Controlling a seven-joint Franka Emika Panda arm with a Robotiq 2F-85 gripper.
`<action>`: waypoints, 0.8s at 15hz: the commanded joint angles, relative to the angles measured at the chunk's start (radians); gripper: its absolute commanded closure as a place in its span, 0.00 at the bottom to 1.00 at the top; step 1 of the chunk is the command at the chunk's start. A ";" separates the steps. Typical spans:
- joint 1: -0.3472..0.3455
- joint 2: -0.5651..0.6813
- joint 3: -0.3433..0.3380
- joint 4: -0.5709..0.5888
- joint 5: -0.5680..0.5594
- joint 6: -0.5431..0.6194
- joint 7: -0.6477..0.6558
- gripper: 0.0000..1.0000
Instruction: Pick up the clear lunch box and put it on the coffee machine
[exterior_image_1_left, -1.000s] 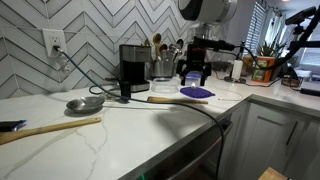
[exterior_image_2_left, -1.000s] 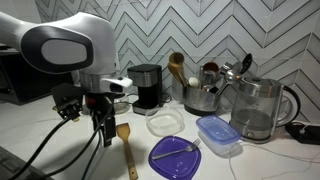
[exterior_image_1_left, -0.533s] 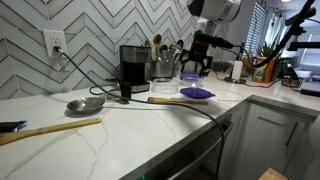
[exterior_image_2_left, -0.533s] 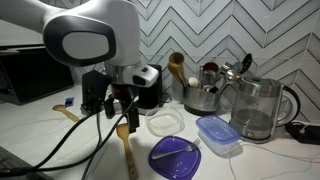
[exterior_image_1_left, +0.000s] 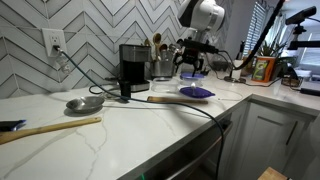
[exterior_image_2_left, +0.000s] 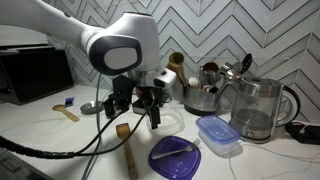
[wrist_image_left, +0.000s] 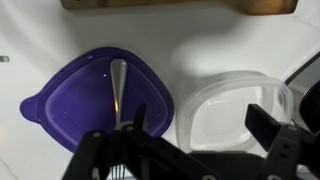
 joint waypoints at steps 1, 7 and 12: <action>-0.001 0.114 0.005 0.085 -0.006 0.024 0.044 0.00; 0.002 0.225 0.004 0.169 -0.007 0.035 0.071 0.00; 0.004 0.281 0.003 0.220 -0.009 0.036 0.080 0.17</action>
